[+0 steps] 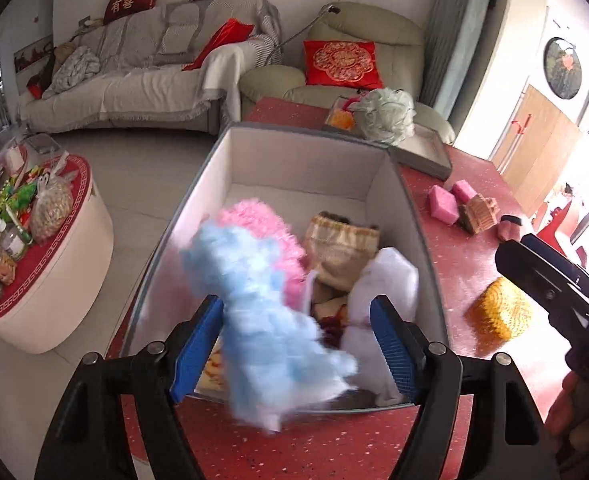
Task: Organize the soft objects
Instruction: 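Lower the blue bundle and white bag into the box and open both tools, then grasp the yellow foam net with the left tool while the right tool approaches the yellow round puff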
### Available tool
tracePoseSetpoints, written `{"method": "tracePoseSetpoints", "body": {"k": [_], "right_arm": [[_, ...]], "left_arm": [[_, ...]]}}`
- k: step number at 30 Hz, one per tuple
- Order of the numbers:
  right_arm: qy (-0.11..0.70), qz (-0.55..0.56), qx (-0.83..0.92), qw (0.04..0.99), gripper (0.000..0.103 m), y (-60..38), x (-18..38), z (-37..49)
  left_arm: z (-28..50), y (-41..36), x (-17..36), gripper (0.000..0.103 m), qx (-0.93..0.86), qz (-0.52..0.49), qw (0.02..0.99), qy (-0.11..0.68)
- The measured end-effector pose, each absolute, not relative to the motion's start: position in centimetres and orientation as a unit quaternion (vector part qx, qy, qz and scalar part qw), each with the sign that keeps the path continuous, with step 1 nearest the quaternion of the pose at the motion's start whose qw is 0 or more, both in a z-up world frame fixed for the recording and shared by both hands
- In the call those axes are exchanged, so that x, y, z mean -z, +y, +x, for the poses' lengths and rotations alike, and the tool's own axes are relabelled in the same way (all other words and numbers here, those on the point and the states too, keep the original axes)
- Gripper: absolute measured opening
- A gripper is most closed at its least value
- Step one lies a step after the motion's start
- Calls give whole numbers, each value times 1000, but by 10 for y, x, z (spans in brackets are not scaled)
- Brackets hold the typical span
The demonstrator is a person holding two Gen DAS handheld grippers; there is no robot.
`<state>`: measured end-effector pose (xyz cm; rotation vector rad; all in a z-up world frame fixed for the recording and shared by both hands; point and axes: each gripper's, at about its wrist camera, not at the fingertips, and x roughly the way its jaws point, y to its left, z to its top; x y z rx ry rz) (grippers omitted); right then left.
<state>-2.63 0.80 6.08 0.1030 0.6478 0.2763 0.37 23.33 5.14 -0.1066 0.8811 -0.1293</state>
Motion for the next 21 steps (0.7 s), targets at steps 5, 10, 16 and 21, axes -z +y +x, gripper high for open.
{"method": "tracePoseSetpoints", "body": {"k": [5, 10, 16, 21], "right_arm": [[337, 55, -33, 939, 79, -86, -47, -18], [372, 77, 61, 923, 79, -189, -19, 4], [409, 24, 65, 910, 79, -232, 5, 34], [396, -32, 56, 916, 79, -245, 22, 35]], "left_arm": [[-7, 161, -78, 76, 143, -25, 905, 400], [3, 54, -77, 76, 235, -24, 872, 429], [73, -40, -35, 76, 252, 33, 844, 473], [65, -66, 2, 76, 320, 95, 799, 500]]}}
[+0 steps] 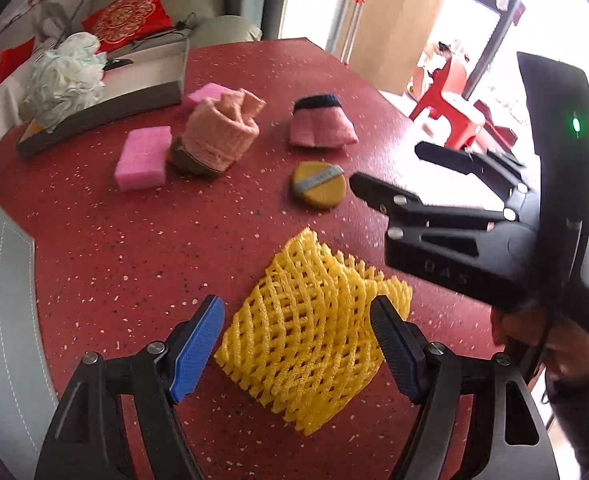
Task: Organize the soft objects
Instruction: 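Grasp the yellow foam net with the left tool while the right tool approaches the yellow round puff, then grasp the yellow round puff with the right tool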
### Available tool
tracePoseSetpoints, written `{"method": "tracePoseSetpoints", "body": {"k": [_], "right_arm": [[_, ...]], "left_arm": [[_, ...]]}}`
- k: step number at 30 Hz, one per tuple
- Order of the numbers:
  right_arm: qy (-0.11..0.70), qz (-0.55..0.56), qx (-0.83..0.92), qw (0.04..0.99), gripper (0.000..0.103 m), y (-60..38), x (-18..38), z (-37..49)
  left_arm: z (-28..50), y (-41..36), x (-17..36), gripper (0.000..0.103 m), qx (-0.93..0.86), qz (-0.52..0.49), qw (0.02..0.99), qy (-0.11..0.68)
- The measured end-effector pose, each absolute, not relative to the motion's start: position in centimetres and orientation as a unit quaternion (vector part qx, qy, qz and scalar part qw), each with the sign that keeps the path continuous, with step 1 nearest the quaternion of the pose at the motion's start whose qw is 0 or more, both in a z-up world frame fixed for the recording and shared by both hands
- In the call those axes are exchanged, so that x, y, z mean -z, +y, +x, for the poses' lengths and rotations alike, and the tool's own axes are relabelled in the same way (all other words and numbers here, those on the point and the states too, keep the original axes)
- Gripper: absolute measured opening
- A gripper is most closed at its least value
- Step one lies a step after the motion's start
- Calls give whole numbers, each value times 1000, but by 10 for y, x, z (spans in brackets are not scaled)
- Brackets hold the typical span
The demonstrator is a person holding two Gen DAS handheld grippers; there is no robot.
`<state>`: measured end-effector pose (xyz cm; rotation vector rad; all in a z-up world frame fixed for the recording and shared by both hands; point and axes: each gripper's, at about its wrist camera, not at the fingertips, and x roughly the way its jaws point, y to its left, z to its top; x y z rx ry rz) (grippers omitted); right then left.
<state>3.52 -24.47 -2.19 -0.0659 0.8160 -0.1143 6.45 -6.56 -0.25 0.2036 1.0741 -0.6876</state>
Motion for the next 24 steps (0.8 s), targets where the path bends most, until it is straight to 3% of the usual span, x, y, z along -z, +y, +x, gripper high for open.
{"method": "tracePoseSetpoints", "body": {"k": [7, 9, 11, 12, 13, 18, 22, 24], "right_arm": [[408, 23, -17, 913, 79, -249, 43, 51], [427, 10, -33, 903, 79, -240, 52, 66], [443, -11, -41, 895, 80, -228, 64, 77], [442, -36, -34, 895, 71, -221, 64, 79], [443, -28, -41, 895, 51, -220, 62, 80], [446, 24, -34, 894, 43, -230, 60, 66], [431, 58, -9, 901, 25, -241, 46, 27], [432, 74, -7, 899, 24, -241, 46, 5]], "left_arm": [[52, -83, 37, 76, 342, 151, 769, 519], [49, -85, 37, 68, 339, 163, 772, 512], [47, -86, 37, 46, 330, 174, 779, 504], [46, -85, 36, 37, 328, 175, 782, 501], [45, -83, 35, 23, 327, 171, 784, 499], [35, -77, 33, 18, 317, 159, 795, 492], [12, -68, 31, 17, 318, 146, 800, 487], [6, -54, 28, 17, 324, 119, 797, 496]]}}
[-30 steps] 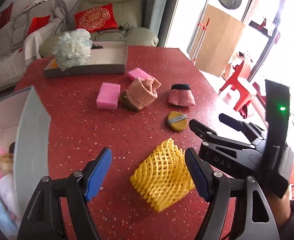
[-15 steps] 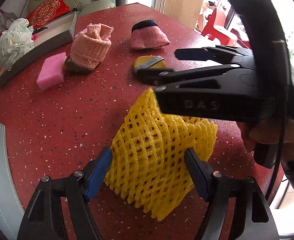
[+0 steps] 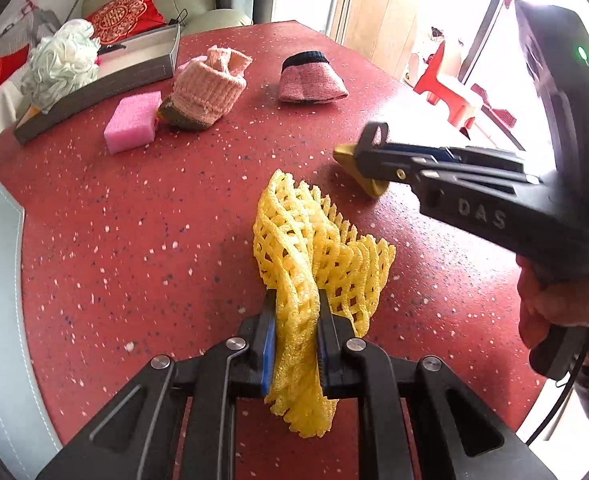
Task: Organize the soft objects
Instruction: 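Grasp the yellow round puff with the right tool, then lift and carry the foam net and round puff toward the box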
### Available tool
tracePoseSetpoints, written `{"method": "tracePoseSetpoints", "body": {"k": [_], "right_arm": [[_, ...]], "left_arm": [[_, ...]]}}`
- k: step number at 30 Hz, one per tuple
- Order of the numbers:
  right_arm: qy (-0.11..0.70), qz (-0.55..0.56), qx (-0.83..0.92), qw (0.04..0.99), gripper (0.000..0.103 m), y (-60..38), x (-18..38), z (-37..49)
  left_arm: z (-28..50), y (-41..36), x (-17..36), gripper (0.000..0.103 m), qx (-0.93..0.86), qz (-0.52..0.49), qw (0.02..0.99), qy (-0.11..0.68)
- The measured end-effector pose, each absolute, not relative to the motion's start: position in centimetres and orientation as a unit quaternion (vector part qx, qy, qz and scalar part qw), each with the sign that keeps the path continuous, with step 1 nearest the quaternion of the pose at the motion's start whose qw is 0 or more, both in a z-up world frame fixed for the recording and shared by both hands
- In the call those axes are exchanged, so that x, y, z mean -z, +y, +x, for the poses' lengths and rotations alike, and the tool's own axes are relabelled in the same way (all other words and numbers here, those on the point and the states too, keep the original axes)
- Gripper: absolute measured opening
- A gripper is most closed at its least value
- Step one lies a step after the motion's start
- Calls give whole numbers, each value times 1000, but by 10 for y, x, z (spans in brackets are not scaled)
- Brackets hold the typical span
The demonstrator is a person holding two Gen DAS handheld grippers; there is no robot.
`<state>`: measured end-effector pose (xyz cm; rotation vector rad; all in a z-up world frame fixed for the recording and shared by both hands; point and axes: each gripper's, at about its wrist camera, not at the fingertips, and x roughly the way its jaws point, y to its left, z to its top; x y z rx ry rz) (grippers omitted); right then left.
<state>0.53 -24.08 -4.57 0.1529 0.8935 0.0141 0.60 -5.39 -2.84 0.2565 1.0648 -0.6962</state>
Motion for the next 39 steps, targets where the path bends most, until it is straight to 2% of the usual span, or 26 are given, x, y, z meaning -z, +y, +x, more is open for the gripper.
{"method": "tracePoseSetpoints", "body": {"k": [2, 3, 4, 12, 14, 15, 16, 17, 18, 19, 21, 24, 26, 28, 31, 39], "right_arm": [[423, 66, 2, 904, 24, -235, 46, -14], [430, 69, 0, 900, 1, -232, 47, -20], [431, 89, -2, 898, 0, -232, 48, -28], [413, 161, -10, 896, 0, -228, 52, -68], [406, 156, 4, 900, 5, -232, 47, -57], [402, 149, 20, 903, 26, -234, 44, -49], [400, 145, 39, 904, 69, -238, 43, -40], [400, 143, 57, 903, 87, -241, 43, -32], [396, 146, 61, 904, 93, -243, 42, -25], [400, 156, 51, 902, 93, -245, 43, -18], [400, 174, 29, 899, 89, -243, 43, -7], [457, 102, 47, 882, 54, -222, 58, 14], [459, 25, 54, 887, 49, -200, 59, 15], [463, 35, 33, 885, 29, -196, 57, 11], [463, 57, 28, 884, 21, -199, 58, -11], [443, 38, 41, 895, 19, -169, 60, -99]], "left_arm": [[1, -40, 27, 17, 326, 96, 795, 503], [-3, -35, 27, 17, 323, 89, 796, 505], [-8, -30, 25, 17, 320, 81, 797, 506], [-27, 10, 25, 17, 294, 27, 804, 516], [-22, 10, 27, 17, 288, 22, 808, 514], [-20, 10, 27, 17, 286, 20, 811, 511], [-19, 11, 25, 17, 283, 17, 812, 509], [-17, 11, 25, 17, 280, 16, 814, 509], [-16, 11, 26, 17, 278, 17, 814, 510], [-14, 10, 27, 17, 275, 20, 813, 512], [-11, 12, 31, 17, 271, 18, 812, 517], [-7, 16, 36, 17, 270, 6, 810, 520], [-7, 17, 38, 17, 270, 3, 812, 518], [-8, 17, 38, 17, 269, 3, 813, 516], [-13, 19, 36, 17, 262, 4, 817, 514], [-32, 24, 36, 17, 262, 2, 821, 508]]}}
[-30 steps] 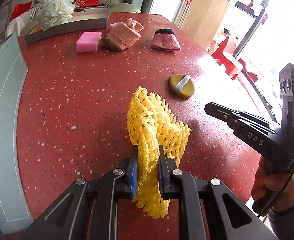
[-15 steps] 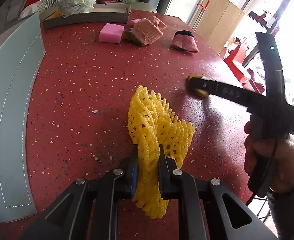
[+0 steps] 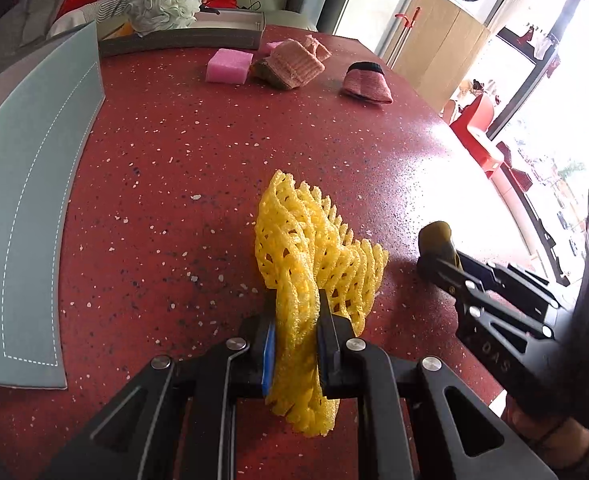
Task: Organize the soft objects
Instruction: 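Lift and carry the foam net and round puff toward the box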
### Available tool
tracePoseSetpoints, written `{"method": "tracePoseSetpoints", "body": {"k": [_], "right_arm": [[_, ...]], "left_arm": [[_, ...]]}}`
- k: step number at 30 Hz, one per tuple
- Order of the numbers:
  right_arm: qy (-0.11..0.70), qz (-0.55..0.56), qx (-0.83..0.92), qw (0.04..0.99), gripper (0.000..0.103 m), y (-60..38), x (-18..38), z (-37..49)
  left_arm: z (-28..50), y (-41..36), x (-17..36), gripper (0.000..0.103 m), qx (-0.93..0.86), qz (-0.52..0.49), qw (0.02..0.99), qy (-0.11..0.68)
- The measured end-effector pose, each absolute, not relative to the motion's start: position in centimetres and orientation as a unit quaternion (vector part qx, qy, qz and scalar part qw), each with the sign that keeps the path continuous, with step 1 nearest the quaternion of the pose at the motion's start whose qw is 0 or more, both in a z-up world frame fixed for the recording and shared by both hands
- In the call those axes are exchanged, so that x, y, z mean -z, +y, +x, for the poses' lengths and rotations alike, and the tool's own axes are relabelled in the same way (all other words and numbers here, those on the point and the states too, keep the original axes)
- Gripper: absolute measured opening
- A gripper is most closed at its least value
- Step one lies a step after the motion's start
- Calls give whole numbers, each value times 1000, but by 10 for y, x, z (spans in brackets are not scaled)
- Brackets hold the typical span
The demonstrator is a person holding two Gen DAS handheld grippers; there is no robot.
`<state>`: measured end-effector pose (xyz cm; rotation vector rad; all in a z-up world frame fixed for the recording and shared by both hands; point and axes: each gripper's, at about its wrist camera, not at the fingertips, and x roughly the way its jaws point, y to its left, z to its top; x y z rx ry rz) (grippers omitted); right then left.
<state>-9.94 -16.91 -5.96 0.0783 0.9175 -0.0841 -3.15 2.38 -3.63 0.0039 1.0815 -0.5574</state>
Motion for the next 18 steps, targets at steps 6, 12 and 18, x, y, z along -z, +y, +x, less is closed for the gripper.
{"method": "tracePoseSetpoints", "body": {"k": [6, 12, 18], "right_arm": [[441, 38, 35, 896, 19, -148, 59, -129], [439, 56, 38, 896, 19, -140, 58, -148], [430, 58, 40, 900, 19, -130, 59, -161]], "left_arm": [[-48, 30, 38, 17, 262, 3, 821, 507], [-63, 45, 38, 17, 260, -8, 820, 510], [-84, 57, 40, 17, 263, -10, 822, 505]]}}
